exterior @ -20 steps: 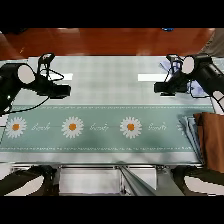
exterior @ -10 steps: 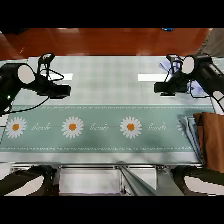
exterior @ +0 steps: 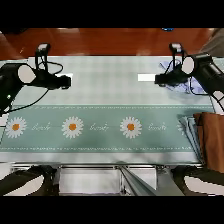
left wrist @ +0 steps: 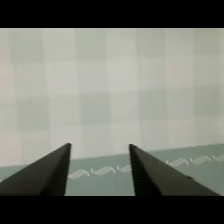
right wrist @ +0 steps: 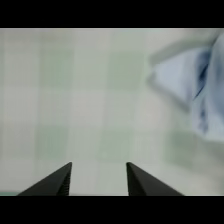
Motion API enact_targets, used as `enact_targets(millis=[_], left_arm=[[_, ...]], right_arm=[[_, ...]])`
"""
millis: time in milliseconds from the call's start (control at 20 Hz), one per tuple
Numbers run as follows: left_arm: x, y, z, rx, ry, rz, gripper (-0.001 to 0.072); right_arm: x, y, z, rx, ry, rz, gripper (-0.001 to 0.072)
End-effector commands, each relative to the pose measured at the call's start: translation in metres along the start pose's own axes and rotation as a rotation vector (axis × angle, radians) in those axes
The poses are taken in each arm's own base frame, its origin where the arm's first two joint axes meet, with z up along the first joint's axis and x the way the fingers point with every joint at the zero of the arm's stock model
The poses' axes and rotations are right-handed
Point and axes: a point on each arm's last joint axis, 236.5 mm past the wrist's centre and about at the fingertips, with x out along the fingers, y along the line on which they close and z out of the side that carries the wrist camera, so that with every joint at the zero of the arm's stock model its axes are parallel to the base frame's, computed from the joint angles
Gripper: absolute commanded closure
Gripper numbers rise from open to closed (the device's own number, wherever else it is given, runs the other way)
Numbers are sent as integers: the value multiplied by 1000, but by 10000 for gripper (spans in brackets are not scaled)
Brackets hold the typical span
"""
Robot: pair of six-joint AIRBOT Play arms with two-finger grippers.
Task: Fold the shirts.
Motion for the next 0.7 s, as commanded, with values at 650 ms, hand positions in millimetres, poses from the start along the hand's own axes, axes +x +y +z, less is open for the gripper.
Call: enact_targets(millis=[650], left_arm=[[3,42,-62,-160,91,83,202]], right_arm=[[129,-196,3,189,103,-236,359]])
